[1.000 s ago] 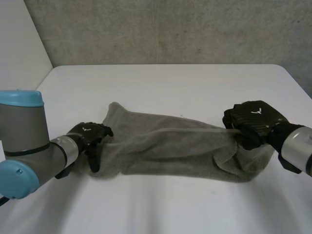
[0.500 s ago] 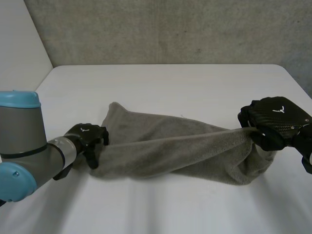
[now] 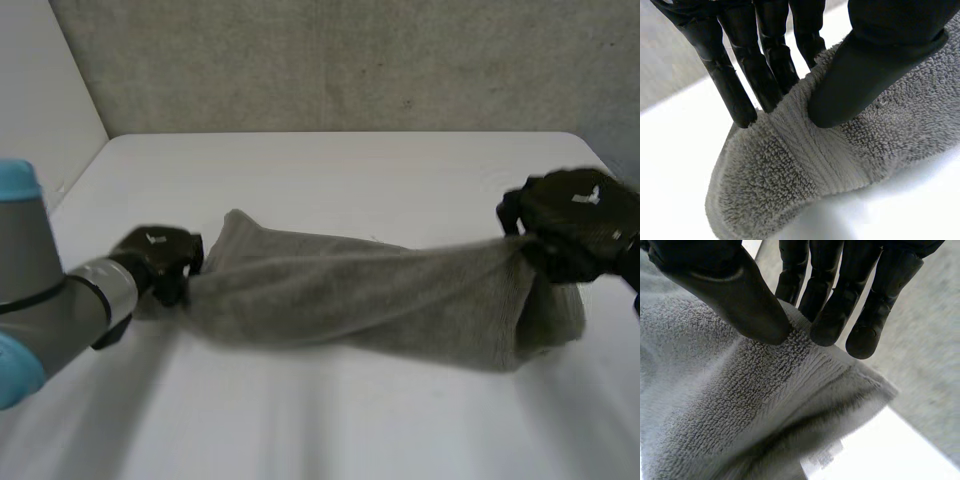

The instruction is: Fold the towel.

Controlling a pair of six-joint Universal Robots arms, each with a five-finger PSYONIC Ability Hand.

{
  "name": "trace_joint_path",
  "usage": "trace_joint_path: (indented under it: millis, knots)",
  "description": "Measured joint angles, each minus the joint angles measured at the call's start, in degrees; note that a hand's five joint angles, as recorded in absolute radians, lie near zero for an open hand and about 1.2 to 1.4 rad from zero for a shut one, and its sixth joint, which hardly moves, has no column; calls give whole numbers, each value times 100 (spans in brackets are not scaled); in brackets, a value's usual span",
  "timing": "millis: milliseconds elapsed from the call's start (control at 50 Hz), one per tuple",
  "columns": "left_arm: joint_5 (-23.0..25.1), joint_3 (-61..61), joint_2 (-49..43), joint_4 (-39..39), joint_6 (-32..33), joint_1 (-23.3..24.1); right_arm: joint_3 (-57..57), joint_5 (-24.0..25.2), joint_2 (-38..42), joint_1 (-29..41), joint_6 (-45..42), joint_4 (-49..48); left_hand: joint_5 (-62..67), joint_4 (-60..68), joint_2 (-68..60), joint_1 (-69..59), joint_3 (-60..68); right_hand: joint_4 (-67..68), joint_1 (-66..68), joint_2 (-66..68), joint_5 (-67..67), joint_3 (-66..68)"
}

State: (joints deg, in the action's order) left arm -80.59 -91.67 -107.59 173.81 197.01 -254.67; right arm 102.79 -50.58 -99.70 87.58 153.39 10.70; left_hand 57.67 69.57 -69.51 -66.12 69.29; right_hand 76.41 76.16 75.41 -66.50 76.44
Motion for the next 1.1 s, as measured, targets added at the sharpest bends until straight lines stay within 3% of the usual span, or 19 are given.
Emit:
trace_joint_path:
  millis: [200, 300, 420, 600, 740, 820, 920, 980, 1100]
  knots:
    - [-39, 57, 2018, 338, -264, -3, -1623, -81, -327, -167, 100, 992, 14, 18, -14, 0, 15, -1, 0, 0, 0, 0]
    - [-59, 110, 2301, 620, -603, -18, -2288, -72, 383, -300, 43, 1613, 14, 20, -17, 0, 27, 0, 0, 0, -11, 0]
    - [-77, 184, 1368, 682, -741, 5, -2702, -356, 1726, 188, -624, 2312, 15, 20, -19, 0, 29, 0, 1, 27, -33, 0]
    - [-218, 1407, -950, 575, -541, 101, -3743, -1775, 3774, 1128, -1383, 2565, 17, 22, -20, 0, 31, 0, 1, 27, -34, 0]
    - [-609, 3163, -1948, 925, -65, 182, -5573, -2842, 4977, 1599, -1280, 1363, 17, 23, -20, 0, 32, 0, 1, 114, -35, 0]
    - [-921, 3847, -1988, 2122, 49, 250, -6017, -3378, 4965, 1779, -1116, -454, 17, 23, -20, 0, 32, 0, 1, 114, -39, 0]
    - [-1185, 3607, -1383, 4113, 61, 304, -5300, -3613, 4046, 1847, -914, -2688, 17, 23, -20, 0, 32, 0, 1, 114, -72, 0]
    - [-1231, 3240, -1022, 4820, 51, 293, -4875, -3502, 3662, 1851, -858, -3061, 68, 22, -20, 0, 32, 0, 1, 114, -136, 0]
    - [-1211, 2599, -760, 4901, 14, 240, -4403, -3170, 3442, 1839, -839, -2367, 70, 23, -20, 0, 32, 0, 1, 114, -155, 0]
